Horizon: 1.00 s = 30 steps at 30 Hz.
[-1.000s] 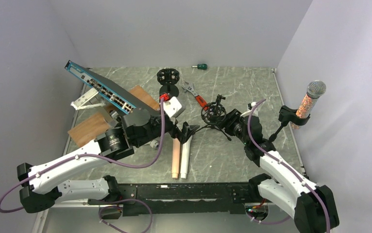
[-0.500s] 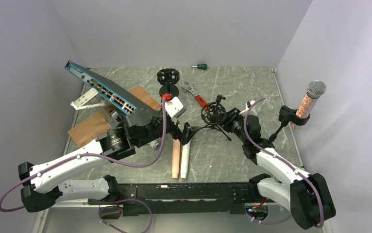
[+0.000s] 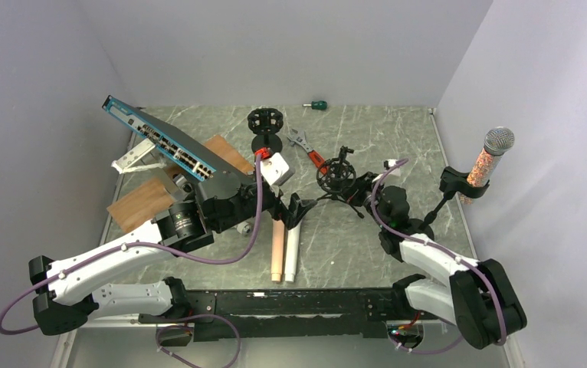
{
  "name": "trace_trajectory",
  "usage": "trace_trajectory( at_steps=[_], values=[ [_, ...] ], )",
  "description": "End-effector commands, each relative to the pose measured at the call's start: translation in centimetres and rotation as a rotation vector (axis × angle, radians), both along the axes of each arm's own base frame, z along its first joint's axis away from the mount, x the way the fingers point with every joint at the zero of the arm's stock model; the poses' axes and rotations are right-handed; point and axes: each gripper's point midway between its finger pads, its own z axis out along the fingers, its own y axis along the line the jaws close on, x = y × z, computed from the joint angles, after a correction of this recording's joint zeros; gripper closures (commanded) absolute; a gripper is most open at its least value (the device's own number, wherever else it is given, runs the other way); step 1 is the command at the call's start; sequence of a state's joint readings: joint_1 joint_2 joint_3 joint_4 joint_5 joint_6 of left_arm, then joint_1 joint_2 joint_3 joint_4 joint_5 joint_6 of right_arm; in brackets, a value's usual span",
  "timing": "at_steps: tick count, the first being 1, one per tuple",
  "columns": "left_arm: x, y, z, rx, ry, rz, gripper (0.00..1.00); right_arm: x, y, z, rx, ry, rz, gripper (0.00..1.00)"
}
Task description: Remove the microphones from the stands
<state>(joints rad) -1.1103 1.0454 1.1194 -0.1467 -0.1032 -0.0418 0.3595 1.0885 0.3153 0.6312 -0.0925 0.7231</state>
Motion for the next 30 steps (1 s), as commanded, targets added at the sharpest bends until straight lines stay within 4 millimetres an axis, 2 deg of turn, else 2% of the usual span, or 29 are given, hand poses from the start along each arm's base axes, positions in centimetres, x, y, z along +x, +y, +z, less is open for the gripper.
trace_trajectory(
  at_steps=[1, 6, 10, 13, 19, 26, 30],
  values=[
    [0.0, -0.2, 1.4, -0.041, -0.013, 0.006, 0.02, 0.4, -0.1, -1.4, -0.193, -0.135, 0.019, 1.00],
    [0.3, -0.1, 1.1, -0.032, -0.018, 0.023, 0.02, 1.2, -0.5, -2.7, -0.395, -0.163, -0.040, 1.00],
    [0.5, -0.1, 0.9, -0.028, -0.022, 0.031, 0.02, 1.4, -1.6, -2.6, -0.504, -0.185, -0.108, 1.00],
    [0.4, -0.3, 0.8, -0.025, -0.016, 0.026, 0.02, 1.5, -1.9, -2.5, -0.541, -0.196, -0.110, 1.00],
    [0.2, -0.7, 0.5, -0.022, -0.004, 0.010, 0.03, 1.0, -0.7, -2.1, -0.493, -0.192, -0.052, 0.99],
    [0.1, -0.7, 0.5, -0.021, -0.008, 0.008, 0.03, 0.3, 0.3, -1.0, -0.333, -0.091, -0.027, 0.60],
    [-0.2, -1.0, 0.4, -0.022, 0.002, -0.007, 0.03, -0.7, 0.2, -0.2, -0.196, 0.018, -0.057, 0.46]
  ],
)
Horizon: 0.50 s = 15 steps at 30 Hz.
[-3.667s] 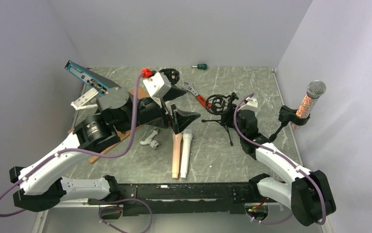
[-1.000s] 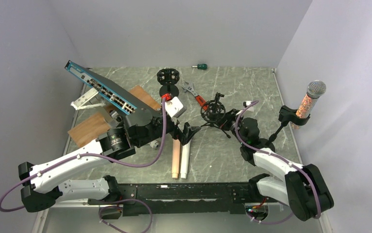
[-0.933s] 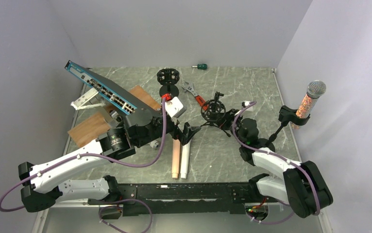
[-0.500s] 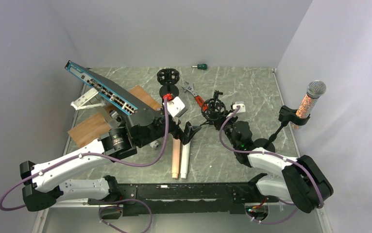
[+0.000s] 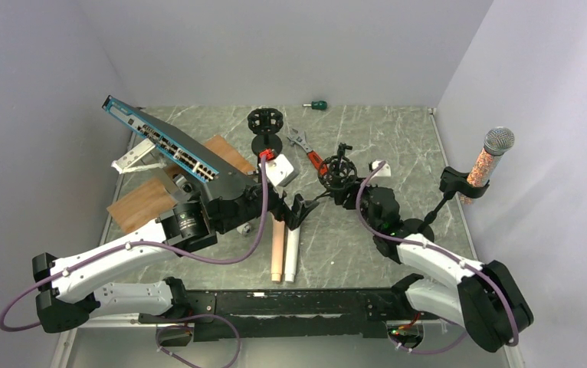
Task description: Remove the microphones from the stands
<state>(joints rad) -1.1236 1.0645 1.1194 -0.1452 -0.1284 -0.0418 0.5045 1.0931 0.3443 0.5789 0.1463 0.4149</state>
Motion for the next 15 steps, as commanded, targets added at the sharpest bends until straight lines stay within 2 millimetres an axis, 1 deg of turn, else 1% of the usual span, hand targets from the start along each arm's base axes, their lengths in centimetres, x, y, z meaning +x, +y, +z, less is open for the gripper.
trace_trajectory(
  at_steps=[1, 4, 6, 8, 12, 15],
  values=[
    [-0.4, -0.6, 1.1, -0.041, -0.001, -0.022, 0.03, -1.2, 0.1, 0.8, 0.157, 0.133, -0.033, 0.44],
    [-0.9, -0.7, 1.4, -0.050, 0.002, -0.039, 0.03, -1.8, -0.5, 1.0, 0.213, 0.150, -0.063, 0.36],
    [-1.1, -0.7, 1.5, -0.053, -0.001, -0.044, 0.03, -1.9, -1.0, 1.2, 0.266, 0.165, -0.075, 0.35],
    [-1.1, -0.7, 1.4, -0.049, 0.000, -0.043, 0.03, -1.6, -1.2, 1.7, 0.329, 0.180, -0.068, 0.35],
    [-1.0, -0.9, 1.1, -0.040, -0.002, -0.039, 0.03, -0.8, -0.8, 2.9, 0.465, 0.212, -0.024, 0.39],
    [-0.9, -0.8, 1.1, -0.039, -0.007, -0.032, 0.02, -0.2, -0.8, 3.9, 0.591, 0.217, 0.018, 0.44]
  ],
)
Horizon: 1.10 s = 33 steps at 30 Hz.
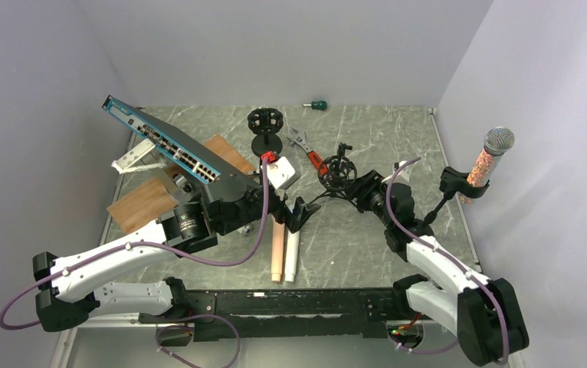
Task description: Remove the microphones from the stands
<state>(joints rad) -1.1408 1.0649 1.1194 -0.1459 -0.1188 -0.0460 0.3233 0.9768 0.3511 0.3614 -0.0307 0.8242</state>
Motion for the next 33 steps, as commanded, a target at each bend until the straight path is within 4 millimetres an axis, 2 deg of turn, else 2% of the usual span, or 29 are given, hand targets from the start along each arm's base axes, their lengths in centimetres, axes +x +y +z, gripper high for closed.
trace_trajectory(
  at_steps=[1, 6, 9, 12, 15, 23, 27, 30, 33],
  values=[
    [-0.1, -0.3, 1.1, -0.037, -0.013, -0.003, 0.02, 0.9, 1.8, 4.3, 0.267, -0.056, 0.097, 0.45],
    [-0.3, -0.3, 1.3, -0.039, -0.015, -0.007, 0.02, 0.8, 3.0, 6.2, 0.349, -0.108, 0.184, 0.44],
    [-0.5, -0.4, 1.4, -0.044, -0.012, -0.019, 0.02, 1.0, 2.9, 6.3, 0.378, -0.103, 0.167, 0.40],
    [-0.8, -0.5, 1.4, -0.044, -0.009, -0.030, 0.02, 1.6, 3.3, 6.2, 0.396, -0.083, 0.174, 0.41],
    [-0.8, -0.5, 1.4, -0.043, -0.013, -0.027, 0.02, 1.9, 3.7, 5.9, 0.436, -0.073, 0.186, 0.47],
    [-1.0, -0.6, 1.4, -0.045, -0.009, -0.033, 0.02, 2.4, 3.7, 4.7, 0.416, -0.056, 0.155, 0.53],
    [-1.1, -0.6, 1.4, -0.043, -0.013, -0.035, 0.02, 2.8, 3.3, 3.9, 0.380, -0.055, 0.129, 0.65],
    [-1.0, -0.6, 1.5, -0.044, -0.014, -0.032, 0.02, 3.0, 3.3, 3.0, 0.334, -0.052, 0.120, 0.69],
    [-1.1, -0.6, 1.4, -0.043, -0.013, -0.036, 0.02, 3.2, 3.3, 2.4, 0.321, -0.050, 0.117, 0.78]
  ],
)
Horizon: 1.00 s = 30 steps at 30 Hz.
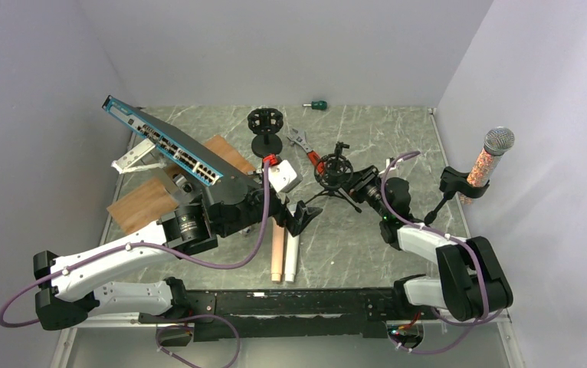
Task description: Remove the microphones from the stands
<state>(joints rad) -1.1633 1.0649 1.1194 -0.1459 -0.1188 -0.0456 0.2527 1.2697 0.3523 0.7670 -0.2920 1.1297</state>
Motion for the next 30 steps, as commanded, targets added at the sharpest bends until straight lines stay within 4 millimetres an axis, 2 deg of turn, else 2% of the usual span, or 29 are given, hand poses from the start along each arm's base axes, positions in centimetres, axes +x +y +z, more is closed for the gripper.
trace_trajectory(
  at_steps=[1, 5, 7, 8, 10, 14, 18, 21, 24, 30],
  values=[
    [-0.4, -0.2, 1.4, -0.042, -0.012, -0.011, 0.02, 1.1, 0.0, 1.2, -0.029, -0.086, -0.021, 0.79],
    [-0.4, -0.2, 1.4, -0.043, -0.014, -0.010, 0.02, 1.3, 0.1, 0.8, -0.037, -0.083, -0.023, 0.81],
    [-0.4, -0.2, 1.6, -0.047, -0.016, -0.010, 0.02, 1.3, 0.2, 0.6, -0.059, -0.086, -0.019, 0.99],
    [-0.4, -0.1, 1.6, -0.046, -0.018, -0.010, 0.02, 1.3, 0.3, 0.4, -0.083, -0.084, -0.021, 1.00],
    [-0.4, -0.1, 1.6, -0.044, -0.020, -0.008, 0.02, 1.3, 0.6, 0.3, -0.169, -0.108, -0.021, 1.00],
    [-0.6, -0.1, 1.7, -0.048, -0.020, -0.012, 0.02, 1.1, 1.6, 0.2, -0.556, -0.247, -0.070, 1.00],
    [-0.5, -0.2, 1.5, -0.044, -0.023, -0.006, 0.02, 1.2, 1.6, 1.2, -0.717, -0.371, -0.100, 1.00],
    [-0.2, -0.2, 1.2, -0.030, -0.029, 0.008, 0.02, 1.7, 1.2, 1.1, -0.814, -0.416, -0.107, 1.00],
    [0.0, -0.1, 1.1, -0.028, -0.033, 0.021, 0.02, 2.0, 1.1, 0.1, -0.883, -0.419, -0.078, 1.00],
    [0.0, -0.1, 1.0, -0.028, -0.030, 0.022, 0.02, 1.7, 1.1, -1.8, -0.918, -0.395, -0.053, 1.00]
  ],
)
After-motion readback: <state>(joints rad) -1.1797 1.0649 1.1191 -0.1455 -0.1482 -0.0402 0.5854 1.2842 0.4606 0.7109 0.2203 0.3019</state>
